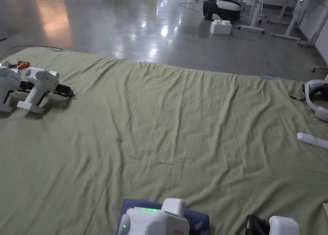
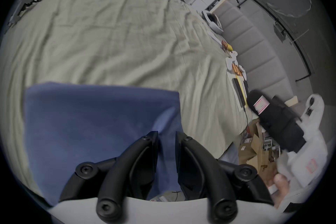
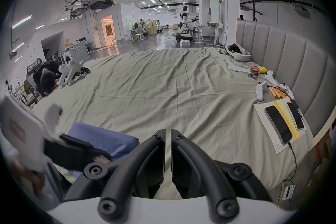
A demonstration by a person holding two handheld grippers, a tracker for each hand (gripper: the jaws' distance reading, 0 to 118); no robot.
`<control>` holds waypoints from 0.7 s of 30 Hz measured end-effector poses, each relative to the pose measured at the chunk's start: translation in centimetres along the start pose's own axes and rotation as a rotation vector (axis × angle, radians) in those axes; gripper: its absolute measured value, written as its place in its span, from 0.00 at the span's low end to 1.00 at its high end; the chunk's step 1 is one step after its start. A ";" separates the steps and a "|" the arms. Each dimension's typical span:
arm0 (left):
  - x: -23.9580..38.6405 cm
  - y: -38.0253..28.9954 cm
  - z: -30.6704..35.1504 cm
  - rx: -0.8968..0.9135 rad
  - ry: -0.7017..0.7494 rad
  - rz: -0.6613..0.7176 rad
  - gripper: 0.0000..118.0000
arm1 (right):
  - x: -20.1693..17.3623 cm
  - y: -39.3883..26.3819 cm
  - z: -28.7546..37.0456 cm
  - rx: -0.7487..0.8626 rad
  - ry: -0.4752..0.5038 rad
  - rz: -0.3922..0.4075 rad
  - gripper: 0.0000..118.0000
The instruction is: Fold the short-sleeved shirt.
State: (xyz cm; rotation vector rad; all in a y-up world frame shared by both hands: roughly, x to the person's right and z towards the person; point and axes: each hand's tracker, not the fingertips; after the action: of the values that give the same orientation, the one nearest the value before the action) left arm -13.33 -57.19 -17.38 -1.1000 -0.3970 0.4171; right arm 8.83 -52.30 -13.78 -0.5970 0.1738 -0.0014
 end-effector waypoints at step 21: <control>-0.9 3.1 16.5 0.885 0.388 -0.279 0.19 | -3.5 8.2 1.5 0.375 -0.077 0.015 0.07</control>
State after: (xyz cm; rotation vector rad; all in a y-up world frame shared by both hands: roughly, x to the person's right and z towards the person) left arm -22.77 -43.82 -13.70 -0.2368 0.0044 0.0909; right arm 5.22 -44.49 -16.55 -0.2213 0.0992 0.0038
